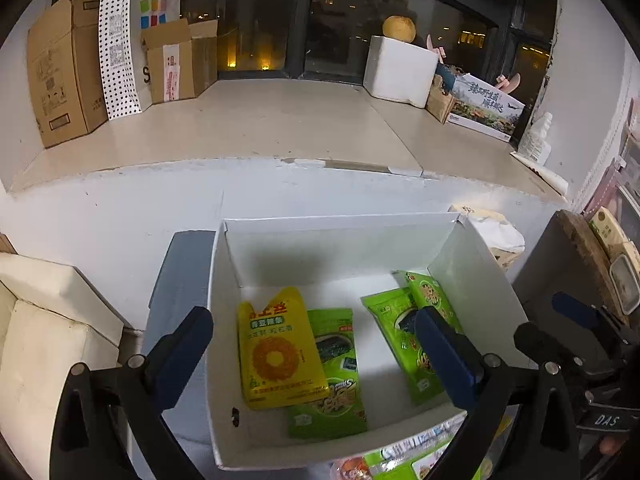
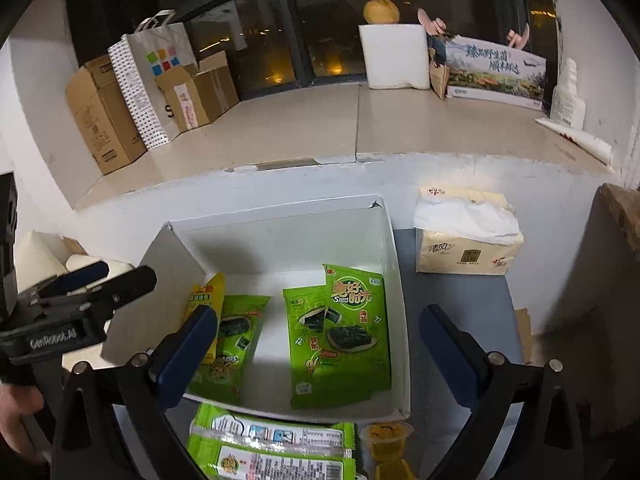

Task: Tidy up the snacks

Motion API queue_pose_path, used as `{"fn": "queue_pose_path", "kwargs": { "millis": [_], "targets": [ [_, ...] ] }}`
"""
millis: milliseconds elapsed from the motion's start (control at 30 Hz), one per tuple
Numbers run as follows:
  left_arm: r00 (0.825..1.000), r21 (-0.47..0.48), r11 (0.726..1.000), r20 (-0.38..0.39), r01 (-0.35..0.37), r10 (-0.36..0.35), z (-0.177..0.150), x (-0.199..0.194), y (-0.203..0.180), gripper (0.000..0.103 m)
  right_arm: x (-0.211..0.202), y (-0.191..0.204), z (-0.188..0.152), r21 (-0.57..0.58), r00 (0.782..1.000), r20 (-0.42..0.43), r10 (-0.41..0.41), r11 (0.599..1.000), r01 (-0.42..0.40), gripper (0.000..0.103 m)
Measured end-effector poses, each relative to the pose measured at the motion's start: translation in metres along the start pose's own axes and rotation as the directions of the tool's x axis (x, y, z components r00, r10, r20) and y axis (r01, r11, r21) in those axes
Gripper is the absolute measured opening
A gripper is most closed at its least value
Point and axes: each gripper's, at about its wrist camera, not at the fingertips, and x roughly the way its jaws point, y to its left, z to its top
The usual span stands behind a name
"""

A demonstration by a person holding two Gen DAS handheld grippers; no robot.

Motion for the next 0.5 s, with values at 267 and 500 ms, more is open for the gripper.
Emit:
{"fn": "queue_pose_path", "kwargs": {
  "millis": [267,500],
  "targets": [
    [0.998,-0.003,1.0,0.058,0.01,-0.01,-0.053,-0.063,0.02,0.103,-0.061,0.034,-0.054,-0.169,0.991,0.11,0.081,0.984,-0.062,0.103],
    [0.996,-0.059,0.998,0.086,0.034,-0.029,-0.156,-0.105,0.031,0.103,-0.096,0.048,-0.137,-0.2,0.984,0.147,0.104,0.977,-0.073,0.103]
  ]
}}
